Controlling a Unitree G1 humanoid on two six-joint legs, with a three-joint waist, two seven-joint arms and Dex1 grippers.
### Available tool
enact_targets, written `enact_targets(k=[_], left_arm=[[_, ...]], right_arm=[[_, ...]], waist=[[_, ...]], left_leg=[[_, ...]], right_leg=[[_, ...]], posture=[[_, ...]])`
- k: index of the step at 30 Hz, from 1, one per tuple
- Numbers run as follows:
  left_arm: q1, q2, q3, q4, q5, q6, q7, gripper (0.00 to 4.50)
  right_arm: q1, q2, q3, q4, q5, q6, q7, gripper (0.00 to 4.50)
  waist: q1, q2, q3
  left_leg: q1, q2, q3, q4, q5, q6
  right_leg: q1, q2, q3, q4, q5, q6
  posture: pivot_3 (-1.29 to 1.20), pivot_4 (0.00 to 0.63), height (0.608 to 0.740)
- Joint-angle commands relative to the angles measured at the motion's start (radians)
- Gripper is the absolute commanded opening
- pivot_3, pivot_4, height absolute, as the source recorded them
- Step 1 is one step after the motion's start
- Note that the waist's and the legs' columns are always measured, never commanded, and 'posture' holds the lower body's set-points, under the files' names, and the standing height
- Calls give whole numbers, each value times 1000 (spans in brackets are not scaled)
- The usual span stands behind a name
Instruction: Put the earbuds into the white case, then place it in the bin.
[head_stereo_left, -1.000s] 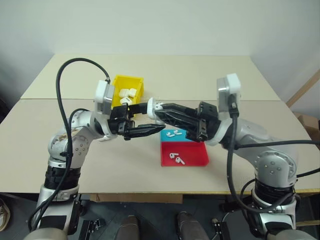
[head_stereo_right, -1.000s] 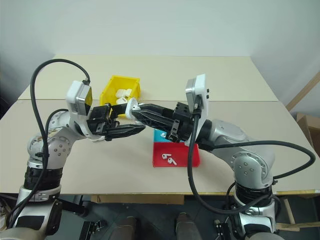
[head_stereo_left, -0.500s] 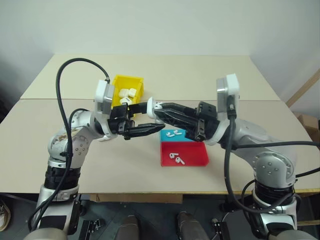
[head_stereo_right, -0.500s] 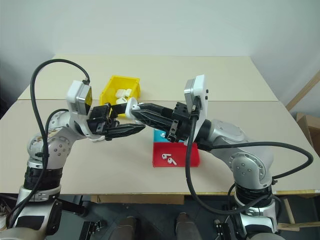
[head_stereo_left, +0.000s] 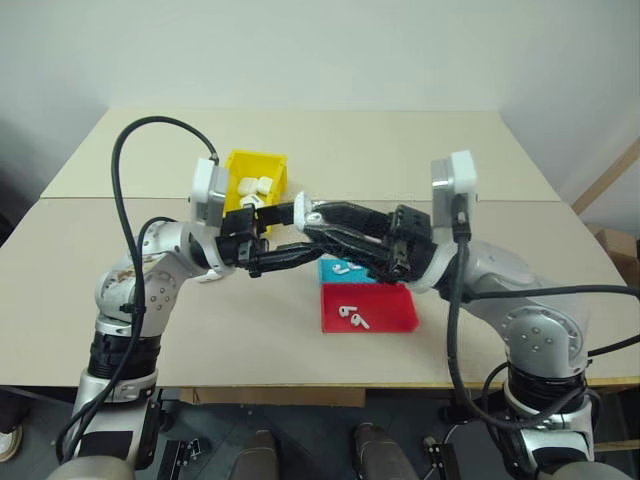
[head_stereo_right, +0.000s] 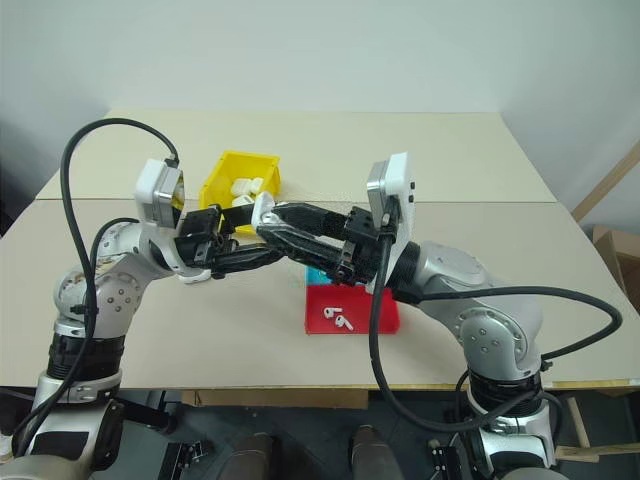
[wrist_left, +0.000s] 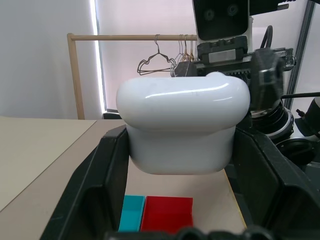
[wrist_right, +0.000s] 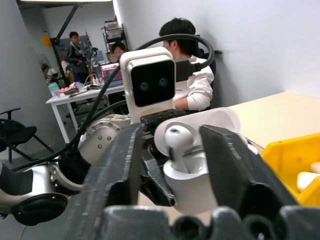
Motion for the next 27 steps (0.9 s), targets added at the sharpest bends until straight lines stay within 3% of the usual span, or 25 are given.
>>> enact_targets(k=[1, 3, 4, 18, 21, 23, 27], left_arm=[[-33, -3, 18, -40, -25, -17, -6, 2783], [-33, -2, 17, -39, -25, -17, -6, 2783], [-33, -2, 17, -38, -25, -18, -6, 2783], [-40, -13, 10, -23, -13, -28, -13, 2783], [-44, -17, 9, -17, -8, -33, -15, 2783], [-48, -16, 6, -6, -6, -37, -30, 2783], [-58, -17, -9, 24, -1, -45, -66, 2783]], right_arm=[[11, -21, 5, -14, 13, 16, -4, 3769], [13, -28, 3, -17, 17, 15, -4, 4389], [13, -33, -2, -19, 23, 15, -4, 4449], [10, -169, -63, -43, 173, 57, 17, 4449], [16, -229, -93, -30, 205, 78, 28, 4449], [4, -332, -139, 15, 183, 82, 113, 4449], [-102, -492, -108, 146, 57, 37, 288, 3601]], waist=[[0, 0, 0], [0, 0, 0], [0, 0, 0], [1, 0, 0], [1, 0, 0], [2, 0, 0], [4, 0, 0]], left_leg=[[0, 0, 0, 0, 0, 0], [0, 0, 0, 0, 0, 0], [0, 0, 0, 0, 0, 0], [0, 0, 0, 0, 0, 0], [0, 0, 0, 0, 0, 0], [0, 0, 0, 0, 0, 0], [0, -1, 1, 1, 0, 0]], right_leg=[[0, 0, 0, 0, 0, 0], [0, 0, 0, 0, 0, 0], [0, 0, 0, 0, 0, 0], [0, 0, 0, 0, 0, 0], [0, 0, 0, 0, 0, 0], [0, 0, 0, -1, 0, 0], [1, -1, 0, -2, 0, 0]], posture=[[0, 150, 740], [0, 150, 740], [0, 150, 740], [0, 150, 740], [0, 150, 740], [0, 150, 740], [0, 150, 740]])
